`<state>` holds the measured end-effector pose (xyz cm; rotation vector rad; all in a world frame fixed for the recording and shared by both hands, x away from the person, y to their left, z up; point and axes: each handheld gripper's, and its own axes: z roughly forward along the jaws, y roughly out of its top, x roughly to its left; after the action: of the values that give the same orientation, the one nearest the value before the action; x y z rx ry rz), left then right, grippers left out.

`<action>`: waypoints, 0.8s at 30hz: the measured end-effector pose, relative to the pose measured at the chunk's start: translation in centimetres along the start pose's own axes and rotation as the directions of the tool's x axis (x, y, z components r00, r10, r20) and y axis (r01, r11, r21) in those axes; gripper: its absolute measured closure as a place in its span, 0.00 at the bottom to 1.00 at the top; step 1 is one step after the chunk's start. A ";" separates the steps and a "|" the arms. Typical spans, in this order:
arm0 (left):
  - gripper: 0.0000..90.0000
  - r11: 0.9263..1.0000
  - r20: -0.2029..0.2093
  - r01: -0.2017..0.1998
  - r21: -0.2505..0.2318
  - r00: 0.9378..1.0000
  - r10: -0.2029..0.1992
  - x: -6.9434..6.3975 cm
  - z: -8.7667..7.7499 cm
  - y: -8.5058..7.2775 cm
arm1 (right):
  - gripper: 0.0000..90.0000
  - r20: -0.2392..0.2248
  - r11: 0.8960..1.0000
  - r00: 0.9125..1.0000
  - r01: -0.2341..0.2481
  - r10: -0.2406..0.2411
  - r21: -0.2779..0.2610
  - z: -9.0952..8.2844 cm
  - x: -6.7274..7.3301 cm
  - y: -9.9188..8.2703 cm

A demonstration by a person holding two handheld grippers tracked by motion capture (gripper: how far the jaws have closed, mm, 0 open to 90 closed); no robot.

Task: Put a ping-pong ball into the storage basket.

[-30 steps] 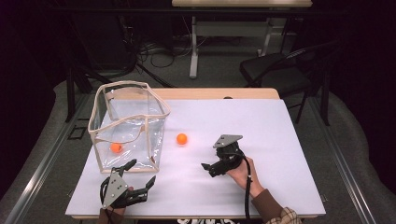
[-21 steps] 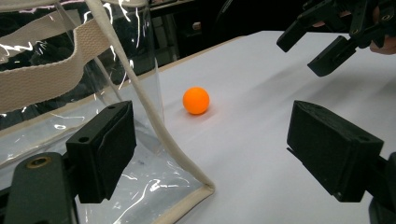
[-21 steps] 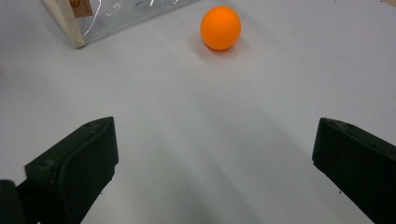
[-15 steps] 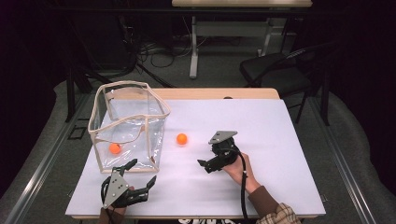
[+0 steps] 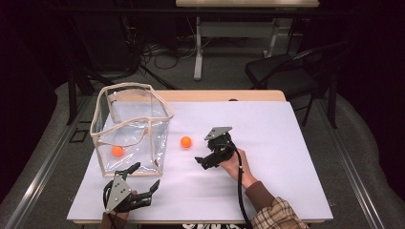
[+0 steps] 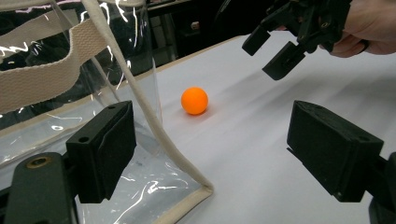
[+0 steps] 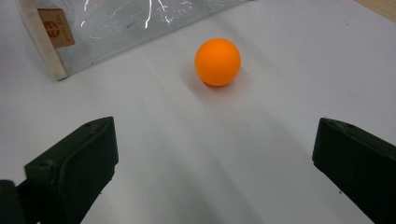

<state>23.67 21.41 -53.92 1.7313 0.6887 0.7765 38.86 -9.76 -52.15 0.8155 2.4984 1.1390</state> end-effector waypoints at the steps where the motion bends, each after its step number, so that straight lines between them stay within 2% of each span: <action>1: 0.17 1.000 0.001 0.001 -0.001 1.000 -0.001 0.0 0.0 0.0 | 0.00 0.000 1.000 1.000 -0.007 0.007 0.005 0.2 -0.1 0.1; 13: 0.17 1.000 0.002 0.007 -0.005 1.000 -0.007 0.0 0.1 0.0 | 0.00 0.002 1.000 1.000 -0.023 0.023 0.000 1.8 -1.5 1.2; 23: 0.17 1.000 0.002 0.007 -0.004 1.000 -0.007 0.0 0.2 0.0 | 0.00 0.007 1.000 1.000 -0.021 0.021 0.003 2.3 -1.7 1.5; 24: 0.17 1.000 0.003 0.006 -0.005 1.000 -0.006 0.0 0.2 0.0 | 0.00 0.011 1.000 1.000 -0.026 0.026 -0.003 2.6 -1.7 2.2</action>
<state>23.82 21.36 -53.97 1.7248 0.6890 0.7704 42.27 -8.05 -52.18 0.8530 2.4831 1.1434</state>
